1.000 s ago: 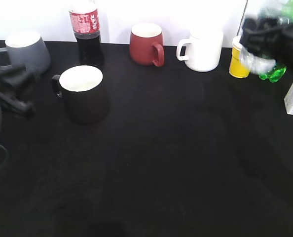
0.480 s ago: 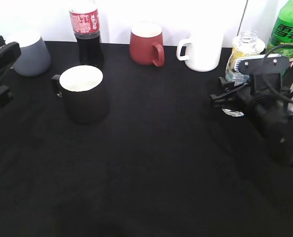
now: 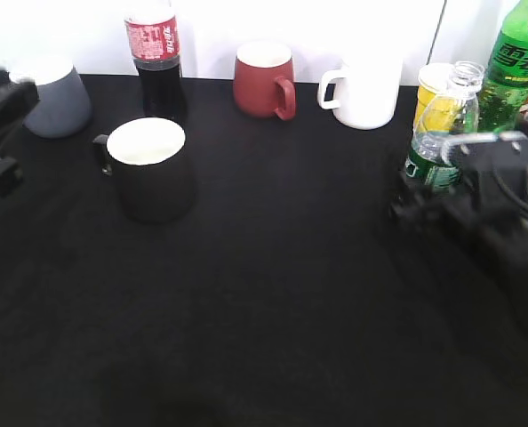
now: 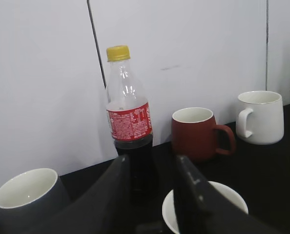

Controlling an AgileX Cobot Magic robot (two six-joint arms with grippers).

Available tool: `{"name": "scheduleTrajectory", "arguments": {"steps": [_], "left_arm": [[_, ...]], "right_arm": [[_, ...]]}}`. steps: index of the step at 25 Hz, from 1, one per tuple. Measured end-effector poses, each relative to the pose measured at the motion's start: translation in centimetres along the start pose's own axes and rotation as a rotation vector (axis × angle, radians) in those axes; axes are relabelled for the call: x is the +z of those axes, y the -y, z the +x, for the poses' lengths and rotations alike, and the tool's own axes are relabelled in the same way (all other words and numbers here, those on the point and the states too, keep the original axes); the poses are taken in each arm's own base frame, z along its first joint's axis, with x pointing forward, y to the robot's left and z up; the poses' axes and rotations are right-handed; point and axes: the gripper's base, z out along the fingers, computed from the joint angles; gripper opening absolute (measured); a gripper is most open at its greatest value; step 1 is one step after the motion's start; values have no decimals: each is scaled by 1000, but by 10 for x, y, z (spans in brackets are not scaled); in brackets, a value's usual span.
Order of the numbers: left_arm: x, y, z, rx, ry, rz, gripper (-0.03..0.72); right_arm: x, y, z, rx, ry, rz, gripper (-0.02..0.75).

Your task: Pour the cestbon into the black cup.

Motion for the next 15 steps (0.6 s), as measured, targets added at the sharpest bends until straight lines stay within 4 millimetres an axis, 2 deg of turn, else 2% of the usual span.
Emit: {"name": "scheduleTrajectory", "arguments": {"steps": [3,5,7,9,11,13,15], "left_arm": [[0,-1,11,-73,-123,-15,240],[4,-6,19,-140,-314,-62,240],[12,-18,15,-210,-538,-159,240],[17,-26,-8,-337,-669,-254,240],[11,-30,-40,-377,-709,-284,240],[-12,-29,-70,-375,-698,-296,240],[-47,-24,-91,-326,-670,-287,240]], "right_arm": [[-21,4,-13,32,-41,-22,574],[-33,3,-26,65,-120,-60,574],[-50,1,-42,90,-218,-117,574],[-64,-4,-70,68,-286,-201,574],[-83,-7,-106,17,-279,-285,574],[-104,-7,-141,-33,-238,-344,574],[-126,-3,-158,-88,-276,-380,574]]}}
